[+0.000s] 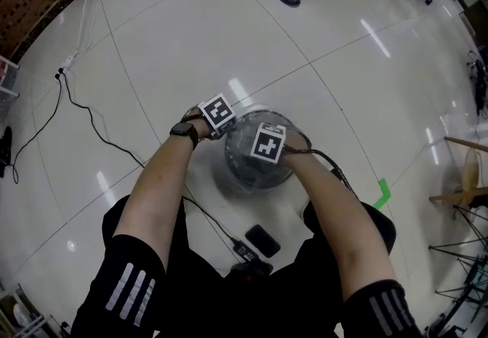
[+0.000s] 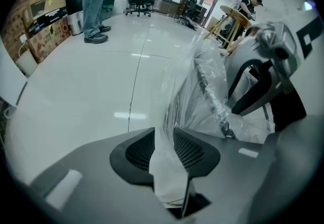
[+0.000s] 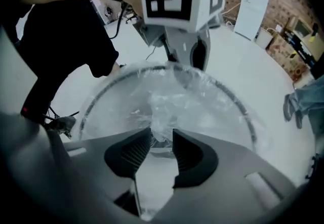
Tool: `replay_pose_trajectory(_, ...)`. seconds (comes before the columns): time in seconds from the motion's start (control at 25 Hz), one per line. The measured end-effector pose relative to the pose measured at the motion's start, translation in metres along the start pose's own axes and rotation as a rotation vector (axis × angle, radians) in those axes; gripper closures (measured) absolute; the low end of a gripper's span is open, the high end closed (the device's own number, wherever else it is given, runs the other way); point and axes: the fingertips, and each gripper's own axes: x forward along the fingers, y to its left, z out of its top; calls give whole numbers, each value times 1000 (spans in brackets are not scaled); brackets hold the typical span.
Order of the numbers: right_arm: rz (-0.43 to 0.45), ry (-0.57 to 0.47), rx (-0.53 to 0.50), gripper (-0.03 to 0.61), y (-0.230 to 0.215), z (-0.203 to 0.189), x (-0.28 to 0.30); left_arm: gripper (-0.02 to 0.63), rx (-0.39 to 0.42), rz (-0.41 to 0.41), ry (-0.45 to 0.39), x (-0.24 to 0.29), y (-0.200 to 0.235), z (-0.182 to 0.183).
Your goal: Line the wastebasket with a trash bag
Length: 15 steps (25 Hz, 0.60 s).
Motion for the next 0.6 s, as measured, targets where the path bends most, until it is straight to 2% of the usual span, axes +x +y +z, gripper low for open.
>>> replay_pose_trajectory(0.16,16,60,13,413,-1,-11,41,488,-21,-4,12,1,5,-8)
replay_pose_trajectory(0.36,28,87,61,396,-7,-24,81,484,-23,-26,8,12,6,-13)
replay_pose_trajectory(0.6,47,125,44,389,-6,-32,112,468,-32,-43,19,18,4,-16)
